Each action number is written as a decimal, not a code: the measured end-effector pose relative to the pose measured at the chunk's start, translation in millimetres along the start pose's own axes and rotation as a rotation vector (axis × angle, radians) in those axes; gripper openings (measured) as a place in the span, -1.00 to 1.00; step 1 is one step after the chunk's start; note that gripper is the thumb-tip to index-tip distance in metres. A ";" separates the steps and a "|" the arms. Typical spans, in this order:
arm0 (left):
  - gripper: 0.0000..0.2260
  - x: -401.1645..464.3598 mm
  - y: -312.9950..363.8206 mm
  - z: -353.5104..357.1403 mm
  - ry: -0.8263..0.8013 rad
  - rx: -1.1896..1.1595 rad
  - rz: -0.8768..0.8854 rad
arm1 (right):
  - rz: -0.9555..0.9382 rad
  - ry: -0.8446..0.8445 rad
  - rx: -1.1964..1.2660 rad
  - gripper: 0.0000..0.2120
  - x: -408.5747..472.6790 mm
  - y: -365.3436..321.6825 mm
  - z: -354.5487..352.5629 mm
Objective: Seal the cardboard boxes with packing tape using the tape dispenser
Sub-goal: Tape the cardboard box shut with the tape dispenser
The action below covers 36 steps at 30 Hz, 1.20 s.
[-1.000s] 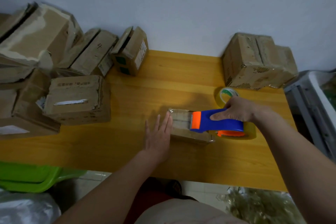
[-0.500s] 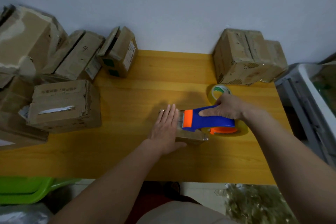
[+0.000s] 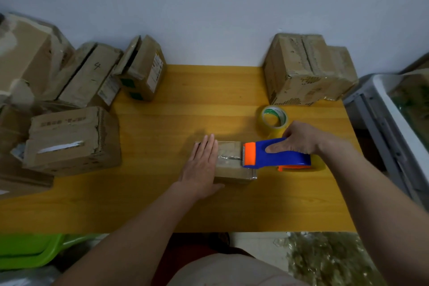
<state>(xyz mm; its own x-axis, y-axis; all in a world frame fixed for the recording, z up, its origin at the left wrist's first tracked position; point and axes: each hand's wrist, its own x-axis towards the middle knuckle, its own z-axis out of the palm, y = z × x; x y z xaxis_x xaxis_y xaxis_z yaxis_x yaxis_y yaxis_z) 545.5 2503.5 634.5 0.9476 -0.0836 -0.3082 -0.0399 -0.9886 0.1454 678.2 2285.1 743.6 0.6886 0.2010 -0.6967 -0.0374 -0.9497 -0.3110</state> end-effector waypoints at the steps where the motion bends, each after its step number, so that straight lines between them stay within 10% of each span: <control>1: 0.07 -0.4 0.2 -0.2 0.002 0.006 -0.001 | 0.003 -0.001 -0.002 -0.45 2.0 -0.6 1.2; 36: 0.12 38.8 51.7 -12.6 -0.024 0.028 0.099 | 0.014 -0.040 0.227 -0.53 13.2 67.2 7.1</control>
<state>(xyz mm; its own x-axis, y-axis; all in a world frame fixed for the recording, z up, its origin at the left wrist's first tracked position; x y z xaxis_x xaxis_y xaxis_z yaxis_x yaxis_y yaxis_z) 584.2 2450.7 642.0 0.9306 -0.1842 -0.3164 -0.1426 -0.9783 0.1502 679.7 2225.6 709.0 0.6580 0.2014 -0.7256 -0.2121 -0.8750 -0.4352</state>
